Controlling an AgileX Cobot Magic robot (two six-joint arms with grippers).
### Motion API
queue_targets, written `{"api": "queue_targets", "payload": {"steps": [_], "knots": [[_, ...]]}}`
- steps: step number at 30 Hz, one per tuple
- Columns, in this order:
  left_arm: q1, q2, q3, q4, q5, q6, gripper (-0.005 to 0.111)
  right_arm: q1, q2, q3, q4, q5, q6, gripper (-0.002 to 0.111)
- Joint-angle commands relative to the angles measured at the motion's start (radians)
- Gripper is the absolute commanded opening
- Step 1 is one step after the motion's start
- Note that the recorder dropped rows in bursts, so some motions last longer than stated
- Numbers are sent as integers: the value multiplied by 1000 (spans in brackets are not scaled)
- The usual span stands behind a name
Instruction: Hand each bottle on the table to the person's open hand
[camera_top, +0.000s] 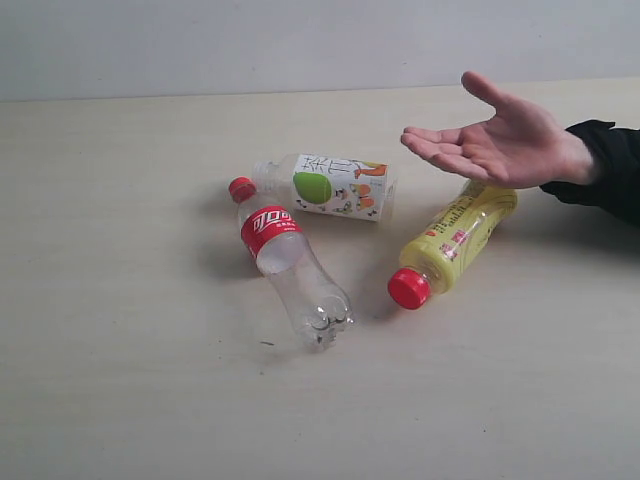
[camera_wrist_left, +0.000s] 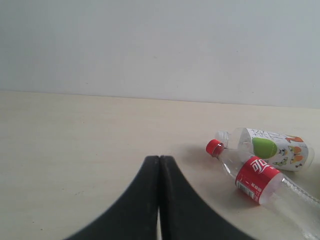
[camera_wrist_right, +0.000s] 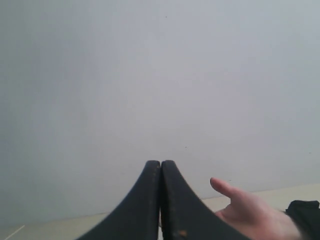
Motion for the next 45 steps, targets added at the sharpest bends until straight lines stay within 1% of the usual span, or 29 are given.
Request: {"api": "queue_targets", "payload": {"steps": [1,6,14,23,30,32,36,37,38,39,42,45], "knots": [[-6,-6,1,-3,-2,1,0,-1,64,-34,-25,-21,15,0],[-6,-6,1,-3,-2,1,0,-1,254,-114,-35,-51,15,0],[-6,-6,1,-3,-2,1,0,-1,544,-275,-184,-67,50,0],[-6,-6,1,-3,-2,1,0,-1,770,-452,-474,-54,63,0],[-6,-6,1,-3,-2,1,0,-1,937,-543,-705,-98,154,0],[-6,-6,1,-3,-2,1,0,-1,978,-571,-826,-167,218,0],[-6,-6,1,-3,-2,1,0,-1,1073,-675,-1213,-407,358,0],[-6,-6,1,-3,-2,1,0,-1,1103,-711,-1276,-468,388,0],[-6,-6,1,-3,-2,1,0,-1,1126,-740,-1276,-499,404,0],[-6,-6,1,-3,-2,1,0,-1,1138,-757,-1276,-501,395,0],[-6,-6,1,-3,-2,1,0,-1,1166,-785,-1276,-435,266,0],[-6,-6,1,-3,-2,1,0,33,1190,-802,-1276,-276,177,0]]}}
